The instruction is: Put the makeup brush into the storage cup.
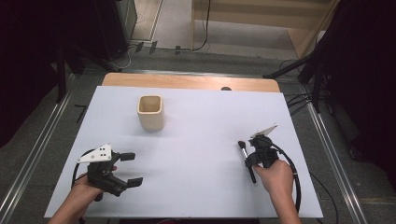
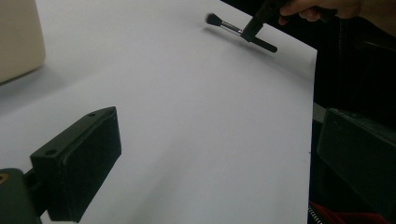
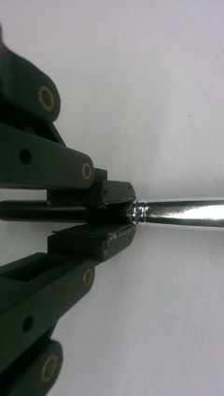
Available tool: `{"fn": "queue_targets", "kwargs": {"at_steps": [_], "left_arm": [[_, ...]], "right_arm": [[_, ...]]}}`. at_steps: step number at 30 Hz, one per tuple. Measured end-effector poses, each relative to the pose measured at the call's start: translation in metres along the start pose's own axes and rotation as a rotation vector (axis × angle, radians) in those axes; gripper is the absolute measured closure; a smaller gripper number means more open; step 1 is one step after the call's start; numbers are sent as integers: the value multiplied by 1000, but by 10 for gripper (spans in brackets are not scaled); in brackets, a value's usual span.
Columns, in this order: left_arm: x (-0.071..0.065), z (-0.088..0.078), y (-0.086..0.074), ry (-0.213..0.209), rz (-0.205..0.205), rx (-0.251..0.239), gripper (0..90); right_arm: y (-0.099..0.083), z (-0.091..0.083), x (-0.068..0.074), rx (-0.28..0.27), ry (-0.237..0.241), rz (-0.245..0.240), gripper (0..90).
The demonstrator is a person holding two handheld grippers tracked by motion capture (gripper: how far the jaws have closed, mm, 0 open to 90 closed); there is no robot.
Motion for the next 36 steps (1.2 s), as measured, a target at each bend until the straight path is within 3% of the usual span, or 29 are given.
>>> {"fn": "queue_targets", "kwargs": {"at_steps": [5, 9, 14, 17, 25, 30, 36], "left_arm": [[0, -1, 1, 14, 7, -5, 4], [1, -1, 3, 18, -20, -5, 4], [1, -1, 5, -28, -61, -14, 4], [2, -1, 7, -4, -73, -6, 4], [-1, 7, 8, 47, -70, 25, 5], [-4, 11, 10, 13, -86, 28, 4], [-4, 13, 14, 29, -86, 23, 5]], "right_arm": [[2, -4, 0, -16, 8, -52, 800], [4, -7, 0, -35, 43, -72, 801], [5, -9, -2, -37, 91, -74, 801], [8, -10, -4, -55, 101, -84, 802], [16, -7, -9, -61, 224, -108, 802], [21, -8, -9, -66, 266, -148, 801], [26, -13, -6, -124, 323, -192, 801]]}}
Point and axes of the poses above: each handheld gripper's, and its own axes: z roughly forward along the jaws, y roughly out of its top, x roughly to its left, the point moved 6 cm from there along z, roughly forward along the jaws, and after that the axes turned 3 degrees about x, right-handed, at the moved point
